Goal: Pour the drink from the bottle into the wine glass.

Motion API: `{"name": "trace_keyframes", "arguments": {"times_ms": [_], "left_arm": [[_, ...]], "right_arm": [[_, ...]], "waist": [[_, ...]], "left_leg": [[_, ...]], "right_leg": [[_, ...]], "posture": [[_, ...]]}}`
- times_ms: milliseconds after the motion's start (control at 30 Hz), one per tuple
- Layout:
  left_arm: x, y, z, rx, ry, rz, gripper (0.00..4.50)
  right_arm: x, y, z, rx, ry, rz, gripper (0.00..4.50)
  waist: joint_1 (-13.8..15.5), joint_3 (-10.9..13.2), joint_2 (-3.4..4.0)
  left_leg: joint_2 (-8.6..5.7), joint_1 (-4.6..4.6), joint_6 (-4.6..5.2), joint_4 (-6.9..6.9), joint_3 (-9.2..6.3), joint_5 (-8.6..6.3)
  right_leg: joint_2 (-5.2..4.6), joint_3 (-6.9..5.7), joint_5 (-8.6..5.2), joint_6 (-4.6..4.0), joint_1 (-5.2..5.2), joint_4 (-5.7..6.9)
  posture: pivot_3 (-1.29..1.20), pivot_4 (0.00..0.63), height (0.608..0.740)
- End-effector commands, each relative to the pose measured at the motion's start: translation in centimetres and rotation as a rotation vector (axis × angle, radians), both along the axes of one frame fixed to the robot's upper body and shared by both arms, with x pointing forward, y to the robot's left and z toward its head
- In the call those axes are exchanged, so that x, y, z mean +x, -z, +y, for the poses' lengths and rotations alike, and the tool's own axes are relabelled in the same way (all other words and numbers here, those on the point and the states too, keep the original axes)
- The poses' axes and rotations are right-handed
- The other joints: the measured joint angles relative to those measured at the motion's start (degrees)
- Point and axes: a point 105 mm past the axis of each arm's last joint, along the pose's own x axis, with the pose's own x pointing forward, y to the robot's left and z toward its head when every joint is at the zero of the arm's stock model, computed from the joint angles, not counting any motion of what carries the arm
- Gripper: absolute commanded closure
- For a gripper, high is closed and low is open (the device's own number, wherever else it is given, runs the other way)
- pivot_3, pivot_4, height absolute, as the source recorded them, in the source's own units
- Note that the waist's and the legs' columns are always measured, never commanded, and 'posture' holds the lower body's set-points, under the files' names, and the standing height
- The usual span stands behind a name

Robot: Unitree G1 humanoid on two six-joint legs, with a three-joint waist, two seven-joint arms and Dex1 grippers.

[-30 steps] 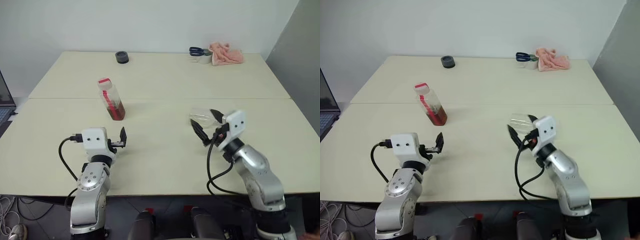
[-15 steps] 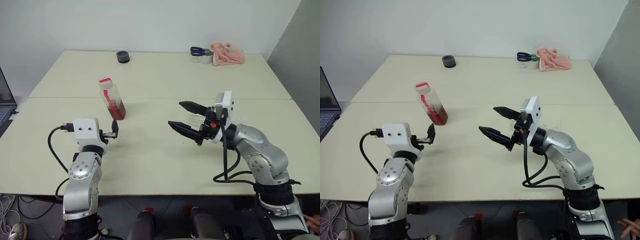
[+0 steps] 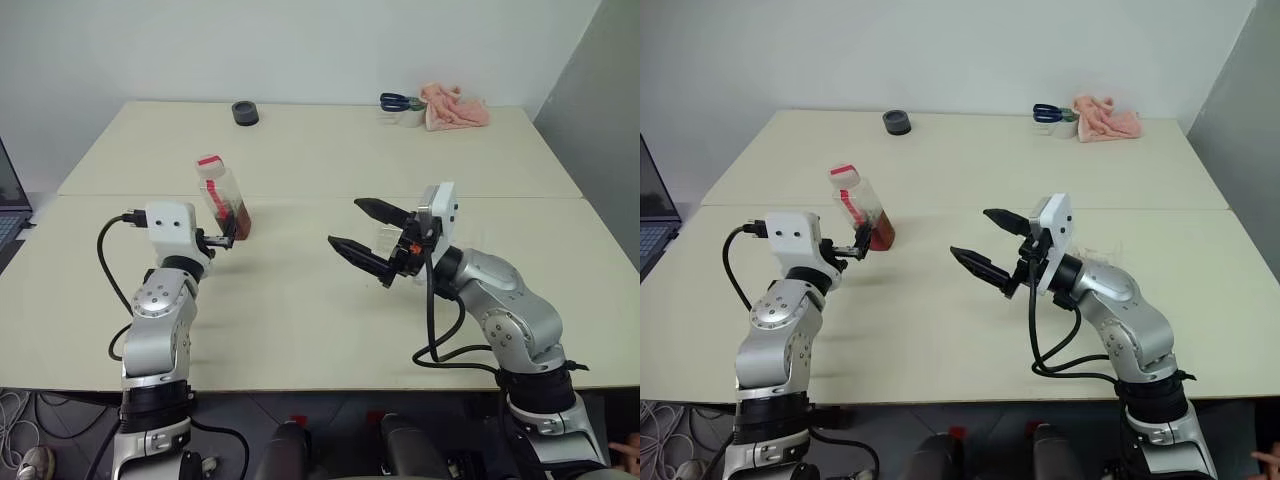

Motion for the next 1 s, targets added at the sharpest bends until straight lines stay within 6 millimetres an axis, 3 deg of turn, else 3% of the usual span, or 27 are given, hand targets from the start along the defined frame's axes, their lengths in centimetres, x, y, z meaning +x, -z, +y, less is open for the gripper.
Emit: {"name": "trace_keyframes", "arguments": {"times_ms": [33, 333, 733, 867, 1000], "left_arm": [[0.7, -1.6, -0.1, 0.012, 0.025, -0.058, 0.04], [3.2, -2.3, -0.2, 0.015, 0.052, -0.079, 0.04], [6.0, -3.2, 0.1, 0.003, 0.108, -0.142, 0.04], [6.1, -3.0, -0.3, -0.001, 0.135, -0.142, 0.91], [6.0, -2.8, -0.5, -0.004, 0.148, -0.143, 2.19]], "right_arm": [[-0.9, -1.6, 0.1, 0.038, -0.02, -0.052, 0.0], [-1.3, -2.5, 0.3, 0.057, -0.031, -0.067, 0.0], [-1.1, -2.2, -0.6, 0.051, 0.028, -0.055, 0.0], [-1.0, -2.3, -0.9, 0.054, 0.05, -0.055, 0.0], [-1.0, -2.2, -1.0, 0.057, 0.058, -0.056, 0.0]], "waist": [[0.01, 0.0, 0.0], [0.0, 0.0, 0.0], [-0.01, 0.0, 0.0], [-0.04, 0.0, 0.0], [-0.04, 0.0, 0.0]], "left_leg": [[0.0, 0.0, 0.0, 0.0, 0.0, 0.0], [0.0, 0.0, 0.0, 0.01, -0.03, 0.0], [-0.03, -0.05, 0.0, 0.02, -0.07, 0.0], [-0.02, -0.06, 0.0, 0.02, -0.08, 0.0], [-0.03, -0.07, 0.0, 0.02, -0.1, 0.0]], "right_leg": [[0.0, 0.0, 0.0, 0.0, 0.0, 0.0], [0.0, -0.02, 0.0, 0.0, 0.0, 0.01], [-0.01, -0.07, 0.0, 0.0, -0.02, 0.0], [-0.01, -0.07, 0.0, 0.0, -0.03, 0.01], [-0.01, -0.08, 0.0, 0.0, -0.03, 0.01]], "posture": [[0.0, 0.15, 0.74], [0.0, 0.15, 0.74], [0.0, 0.15, 0.74], [0.0, 0.15, 0.74], [0.0, 0.15, 0.74]]}}
